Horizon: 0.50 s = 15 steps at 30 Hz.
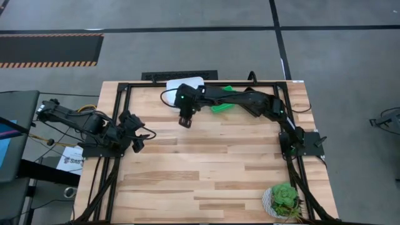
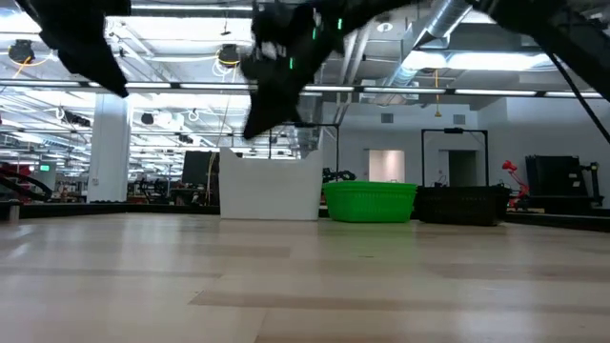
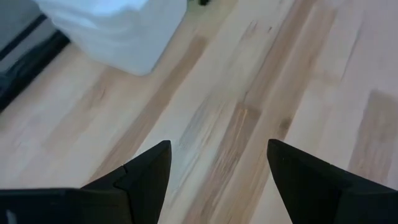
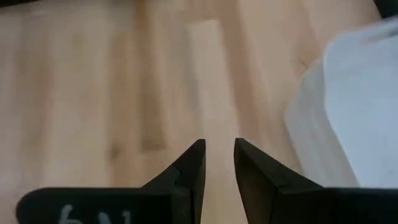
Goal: Stack baskets by color
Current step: Return to Home Position
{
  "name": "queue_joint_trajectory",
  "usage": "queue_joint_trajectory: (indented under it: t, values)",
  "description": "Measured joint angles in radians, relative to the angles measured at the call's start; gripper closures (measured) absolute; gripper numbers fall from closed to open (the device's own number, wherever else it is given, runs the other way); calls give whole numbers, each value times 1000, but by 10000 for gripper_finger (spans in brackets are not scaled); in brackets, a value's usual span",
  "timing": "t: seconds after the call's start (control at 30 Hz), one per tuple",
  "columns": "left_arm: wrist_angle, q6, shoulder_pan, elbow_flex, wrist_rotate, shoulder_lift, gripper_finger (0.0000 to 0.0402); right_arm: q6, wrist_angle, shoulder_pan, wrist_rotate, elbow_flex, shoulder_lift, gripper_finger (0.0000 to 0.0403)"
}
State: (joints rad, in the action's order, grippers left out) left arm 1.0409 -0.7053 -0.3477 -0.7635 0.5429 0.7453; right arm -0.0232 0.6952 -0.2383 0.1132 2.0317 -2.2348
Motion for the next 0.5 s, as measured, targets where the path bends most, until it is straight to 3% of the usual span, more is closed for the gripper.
queue_joint_trajectory:
  t: [0.27, 0.4, 0.5]
  values:
    - [-127, 185, -35, -64, 121, -113, 148, 154, 275, 97, 6, 80, 244, 296]
    - [-125, 350, -44, -131, 97, -164, 148, 127, 397, 142, -139, 81, 418, 296]
    - [-119, 438, -43, -160, 100, -195, 148, 16, 504, 154, -224, 82, 544, 296]
